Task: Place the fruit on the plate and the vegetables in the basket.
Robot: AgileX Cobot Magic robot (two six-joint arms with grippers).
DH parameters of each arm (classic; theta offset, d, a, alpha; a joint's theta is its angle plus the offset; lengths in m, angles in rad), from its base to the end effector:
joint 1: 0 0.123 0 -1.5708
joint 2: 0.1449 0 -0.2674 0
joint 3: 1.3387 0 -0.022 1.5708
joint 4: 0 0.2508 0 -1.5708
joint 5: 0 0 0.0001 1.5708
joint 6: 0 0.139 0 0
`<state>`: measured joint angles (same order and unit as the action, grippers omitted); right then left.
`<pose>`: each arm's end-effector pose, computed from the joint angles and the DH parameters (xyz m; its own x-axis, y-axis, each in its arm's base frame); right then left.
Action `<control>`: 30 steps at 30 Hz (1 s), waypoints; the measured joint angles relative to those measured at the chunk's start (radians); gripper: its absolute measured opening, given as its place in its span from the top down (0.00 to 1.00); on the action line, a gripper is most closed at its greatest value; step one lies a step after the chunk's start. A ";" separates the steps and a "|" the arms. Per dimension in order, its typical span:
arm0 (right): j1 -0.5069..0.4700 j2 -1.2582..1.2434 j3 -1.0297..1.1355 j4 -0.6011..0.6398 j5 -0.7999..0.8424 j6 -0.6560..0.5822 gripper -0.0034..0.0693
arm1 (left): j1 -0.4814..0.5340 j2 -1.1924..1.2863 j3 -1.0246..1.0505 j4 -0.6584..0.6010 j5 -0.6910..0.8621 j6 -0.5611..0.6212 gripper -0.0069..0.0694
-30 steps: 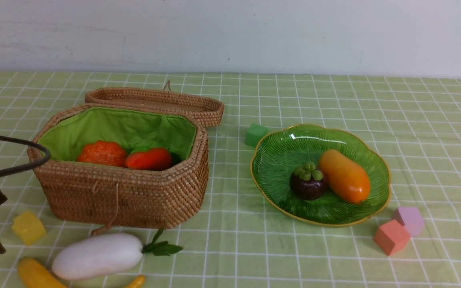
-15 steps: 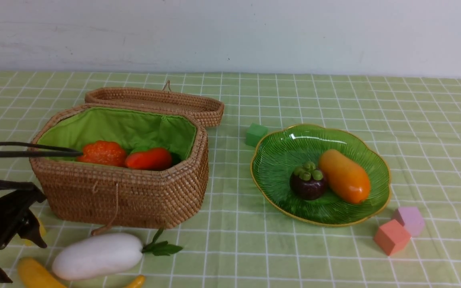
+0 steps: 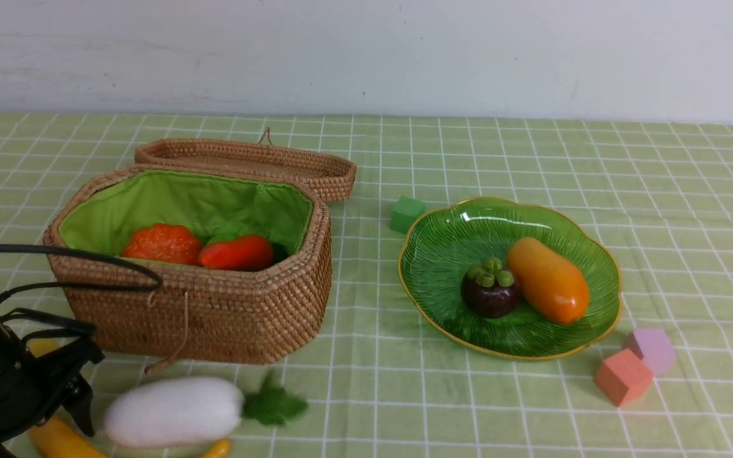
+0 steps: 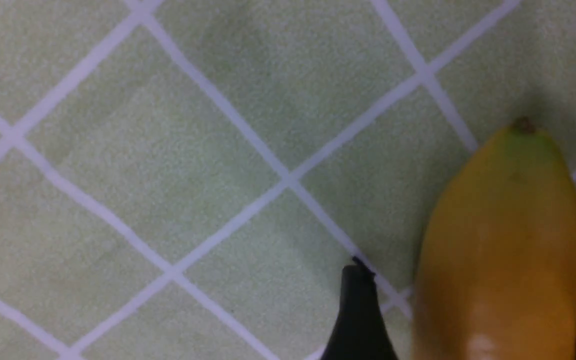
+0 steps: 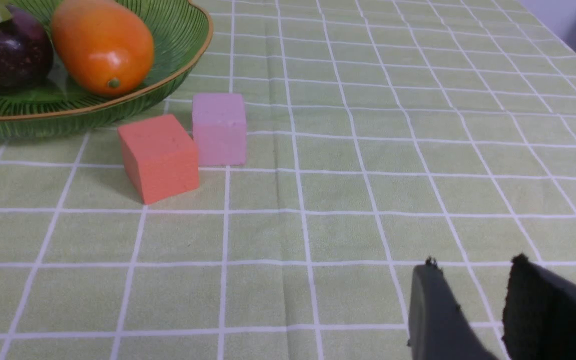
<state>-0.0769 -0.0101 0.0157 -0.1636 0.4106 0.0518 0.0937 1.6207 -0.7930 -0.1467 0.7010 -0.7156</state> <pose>0.1136 -0.0178 0.1570 -0.3296 -0.0729 -0.9413 0.1062 0.9878 -0.1137 0.2702 0.0122 0.0952 -0.6079 -0.7937 -0.0219 -0.7812 0.6029 -0.1620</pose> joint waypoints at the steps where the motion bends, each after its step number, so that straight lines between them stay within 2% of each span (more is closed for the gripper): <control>1: 0.000 0.000 0.000 0.000 0.000 0.000 0.64 | 0.000 0.001 0.000 0.004 -0.002 0.000 0.28; 5: 0.000 0.000 0.000 0.000 0.000 0.000 0.64 | 0.000 0.001 0.000 0.013 -0.003 0.002 0.32; 10: 0.000 0.000 0.000 0.000 0.000 0.000 0.63 | -0.001 -0.004 0.000 0.014 0.012 0.040 0.52; 17: 0.000 0.000 0.000 0.000 0.000 0.000 0.63 | 0.000 -0.101 0.000 0.024 0.070 0.058 0.51; 21: 0.000 0.000 0.000 0.000 0.000 0.000 0.63 | 0.000 -0.223 -0.056 0.028 0.169 0.059 0.51; 27: 0.000 0.000 0.000 0.000 0.000 0.000 0.63 | -0.018 -0.353 -0.331 -0.046 0.314 0.163 0.51; 30: 0.000 0.000 0.000 0.000 0.000 0.000 0.63 | -0.101 -0.334 -0.537 -0.063 0.347 0.221 0.51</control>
<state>-0.0769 -0.0101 0.0157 -0.1636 0.4106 0.0518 -0.0077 1.2862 -1.3300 -0.2102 1.0485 -0.4950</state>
